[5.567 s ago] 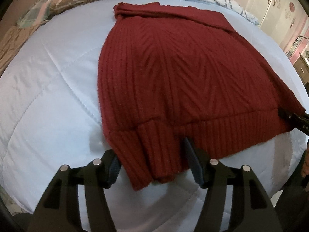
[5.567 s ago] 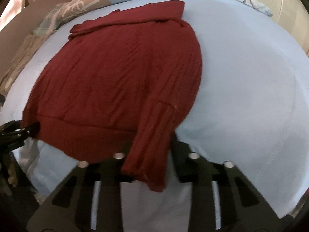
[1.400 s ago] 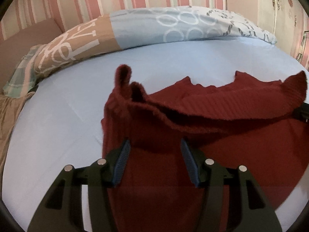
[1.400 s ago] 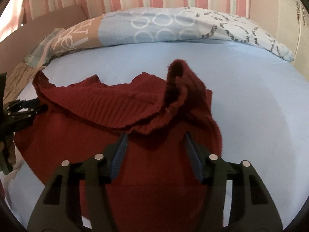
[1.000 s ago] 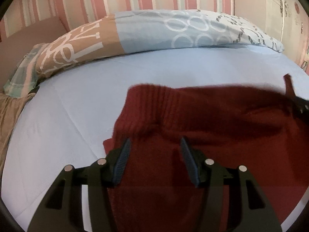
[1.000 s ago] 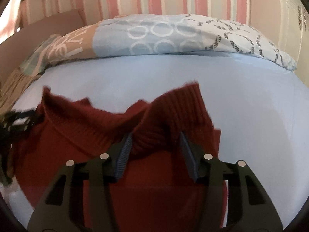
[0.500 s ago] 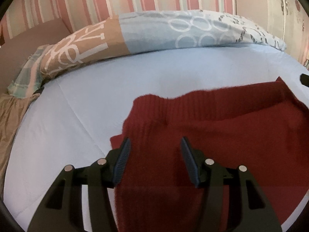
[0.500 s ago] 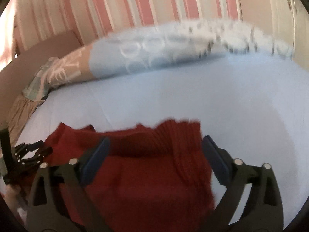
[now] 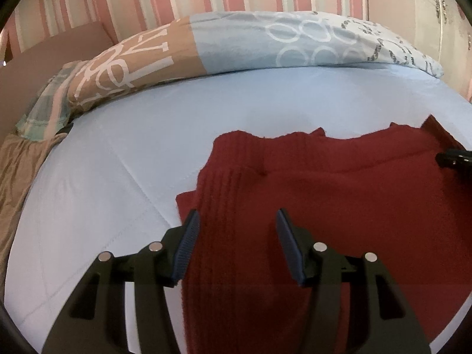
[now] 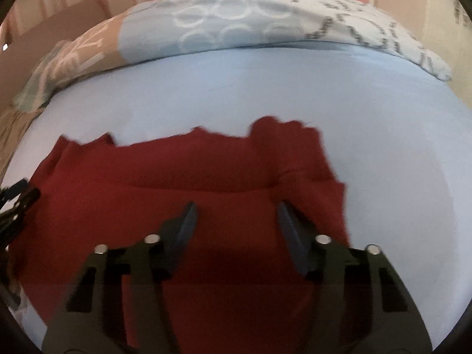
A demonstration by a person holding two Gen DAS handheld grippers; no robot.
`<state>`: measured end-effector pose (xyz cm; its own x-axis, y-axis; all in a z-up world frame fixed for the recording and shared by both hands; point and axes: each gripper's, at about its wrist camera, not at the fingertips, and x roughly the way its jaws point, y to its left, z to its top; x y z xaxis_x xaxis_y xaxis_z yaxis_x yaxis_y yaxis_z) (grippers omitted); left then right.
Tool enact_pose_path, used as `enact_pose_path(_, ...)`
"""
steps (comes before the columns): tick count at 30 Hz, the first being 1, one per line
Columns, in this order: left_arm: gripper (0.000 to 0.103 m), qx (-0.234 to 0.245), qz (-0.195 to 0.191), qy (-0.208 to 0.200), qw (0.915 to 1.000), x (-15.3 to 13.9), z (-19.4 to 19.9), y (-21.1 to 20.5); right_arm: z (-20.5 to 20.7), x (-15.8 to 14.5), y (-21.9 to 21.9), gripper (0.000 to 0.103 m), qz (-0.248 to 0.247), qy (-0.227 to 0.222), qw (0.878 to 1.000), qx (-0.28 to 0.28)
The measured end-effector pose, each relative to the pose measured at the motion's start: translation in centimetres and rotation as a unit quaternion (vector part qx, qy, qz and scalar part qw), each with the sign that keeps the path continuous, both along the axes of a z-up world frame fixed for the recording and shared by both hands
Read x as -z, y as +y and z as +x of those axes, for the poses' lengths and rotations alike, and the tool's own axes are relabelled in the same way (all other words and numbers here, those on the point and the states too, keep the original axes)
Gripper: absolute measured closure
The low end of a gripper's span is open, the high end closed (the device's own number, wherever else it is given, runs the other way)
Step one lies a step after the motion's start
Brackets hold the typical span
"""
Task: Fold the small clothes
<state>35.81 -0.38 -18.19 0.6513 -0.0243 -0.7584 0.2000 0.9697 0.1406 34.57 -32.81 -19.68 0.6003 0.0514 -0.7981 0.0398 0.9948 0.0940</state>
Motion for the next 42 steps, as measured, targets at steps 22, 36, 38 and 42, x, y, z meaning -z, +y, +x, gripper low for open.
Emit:
enact_pose_path(22,0.037,-0.065,-0.013,0.029,0.9974,-1.3,-6.2,2.2,-11.5,-2.1,4.1,0.012,-0.044,-0.040,0.998,0.004)
enact_pose_path(36,0.015,-0.080,0.003,0.057,0.9952,1.6,-8.3,3.9,-12.6,1.1,2.9,0.013,-0.039,0.022,0.999,0.019)
enact_pose_path(38,0.013,-0.079,0.006,0.056,0.9953,1.9,-8.3,3.9,-12.7,1.4,2.7,0.013,-0.036,0.022,0.999,0.019)
enact_pose_path(42,0.010,-0.083,-0.009,0.059,0.9948,2.3,-8.4,4.4,-12.8,1.6,3.0,0.012,-0.049,0.020,0.999,0.014)
